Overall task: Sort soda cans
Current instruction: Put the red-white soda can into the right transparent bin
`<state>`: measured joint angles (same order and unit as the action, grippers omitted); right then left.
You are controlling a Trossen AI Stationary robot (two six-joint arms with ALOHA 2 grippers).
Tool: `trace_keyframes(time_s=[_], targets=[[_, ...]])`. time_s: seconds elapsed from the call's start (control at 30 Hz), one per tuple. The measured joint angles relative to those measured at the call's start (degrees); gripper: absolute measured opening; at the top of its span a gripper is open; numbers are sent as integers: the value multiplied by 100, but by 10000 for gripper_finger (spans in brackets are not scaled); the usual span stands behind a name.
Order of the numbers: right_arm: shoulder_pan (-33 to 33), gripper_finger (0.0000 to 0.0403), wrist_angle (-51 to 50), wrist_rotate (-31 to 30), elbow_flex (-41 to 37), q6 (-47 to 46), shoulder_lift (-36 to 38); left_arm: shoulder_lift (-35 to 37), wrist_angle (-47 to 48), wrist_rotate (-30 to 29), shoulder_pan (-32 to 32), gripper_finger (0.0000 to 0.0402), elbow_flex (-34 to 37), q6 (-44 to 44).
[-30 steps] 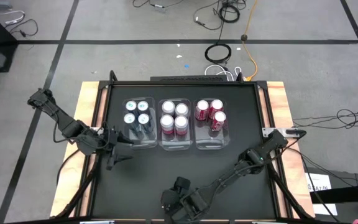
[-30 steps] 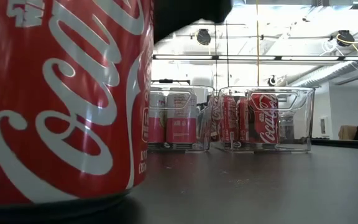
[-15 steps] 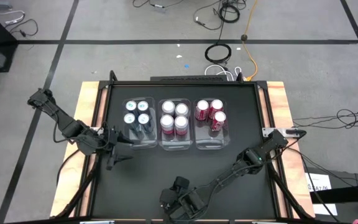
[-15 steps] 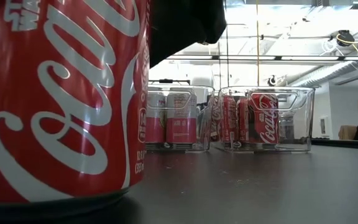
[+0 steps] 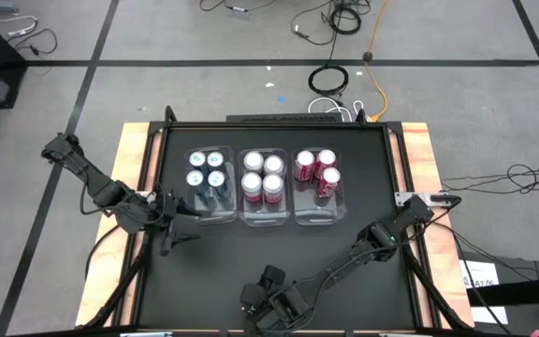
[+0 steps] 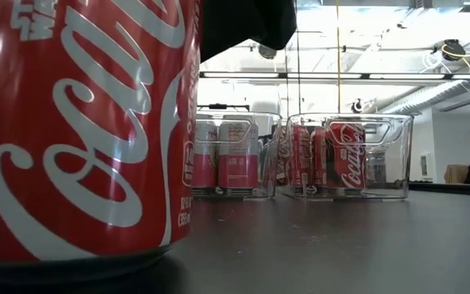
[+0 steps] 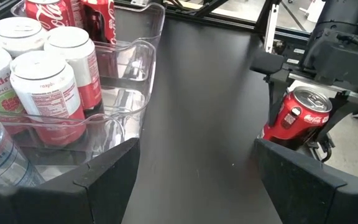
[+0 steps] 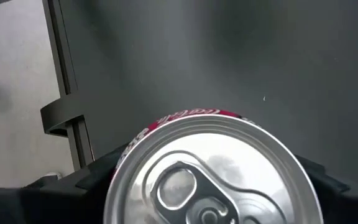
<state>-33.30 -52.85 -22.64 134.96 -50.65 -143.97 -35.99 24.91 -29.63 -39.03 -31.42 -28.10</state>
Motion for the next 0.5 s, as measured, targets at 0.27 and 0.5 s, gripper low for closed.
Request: trace_keyframes(time_s=[0.27, 0.5], targets=[[101, 286, -157, -155, -2, -118, 199, 0, -30, -2, 0, 325, 0, 0], [355, 295, -322, -400, 0, -83, 557, 0, -47, -6, 0, 325, 0, -4]])
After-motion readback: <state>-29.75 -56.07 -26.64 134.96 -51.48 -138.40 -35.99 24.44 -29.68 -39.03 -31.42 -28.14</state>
